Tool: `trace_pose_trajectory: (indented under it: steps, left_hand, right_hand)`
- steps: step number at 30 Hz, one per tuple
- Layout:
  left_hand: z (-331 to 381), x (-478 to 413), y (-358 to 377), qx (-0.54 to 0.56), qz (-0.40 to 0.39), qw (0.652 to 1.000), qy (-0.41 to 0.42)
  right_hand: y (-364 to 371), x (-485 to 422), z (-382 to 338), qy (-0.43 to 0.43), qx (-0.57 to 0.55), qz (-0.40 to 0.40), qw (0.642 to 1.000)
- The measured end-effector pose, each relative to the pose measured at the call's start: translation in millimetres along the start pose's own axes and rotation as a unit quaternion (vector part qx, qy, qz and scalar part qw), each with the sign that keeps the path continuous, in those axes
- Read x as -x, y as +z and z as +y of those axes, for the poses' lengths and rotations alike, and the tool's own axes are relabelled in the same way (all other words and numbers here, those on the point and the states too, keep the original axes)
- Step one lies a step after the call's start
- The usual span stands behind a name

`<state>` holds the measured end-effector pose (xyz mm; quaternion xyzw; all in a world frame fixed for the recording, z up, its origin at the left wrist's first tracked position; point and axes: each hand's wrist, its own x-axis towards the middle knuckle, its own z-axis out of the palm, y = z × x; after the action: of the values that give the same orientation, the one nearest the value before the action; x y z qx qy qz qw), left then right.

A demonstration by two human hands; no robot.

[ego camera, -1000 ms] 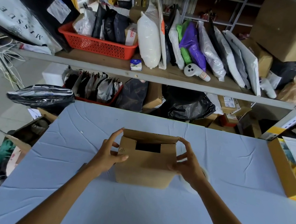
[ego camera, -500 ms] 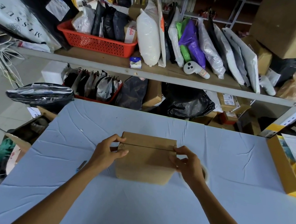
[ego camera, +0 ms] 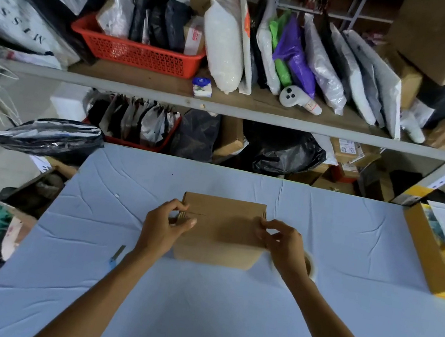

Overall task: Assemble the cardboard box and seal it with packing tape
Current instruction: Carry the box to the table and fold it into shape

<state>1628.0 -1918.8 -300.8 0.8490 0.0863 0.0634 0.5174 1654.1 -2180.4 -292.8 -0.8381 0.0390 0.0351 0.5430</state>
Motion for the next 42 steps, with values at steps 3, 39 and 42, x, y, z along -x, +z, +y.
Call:
trace_pose_trajectory:
  steps: [3, 39, 42]
  left_hand:
    - [-4, -4, 2, 0.000, 0.001, 1.000, 0.002]
    - [27, 2, -3, 0.030, 0.034, 0.998, -0.041]
    - [28, 2, -4, 0.032, 0.030, 0.998, -0.038]
  right_hand:
    - [2, 0, 3, 0.006, 0.001, 0.014, 1.000]
    - [-11, -12, -9, -0.047, 0.026, -0.032, 0.998]
    - [-12, -11, -11, -0.057, 0.026, -0.042, 0.997]
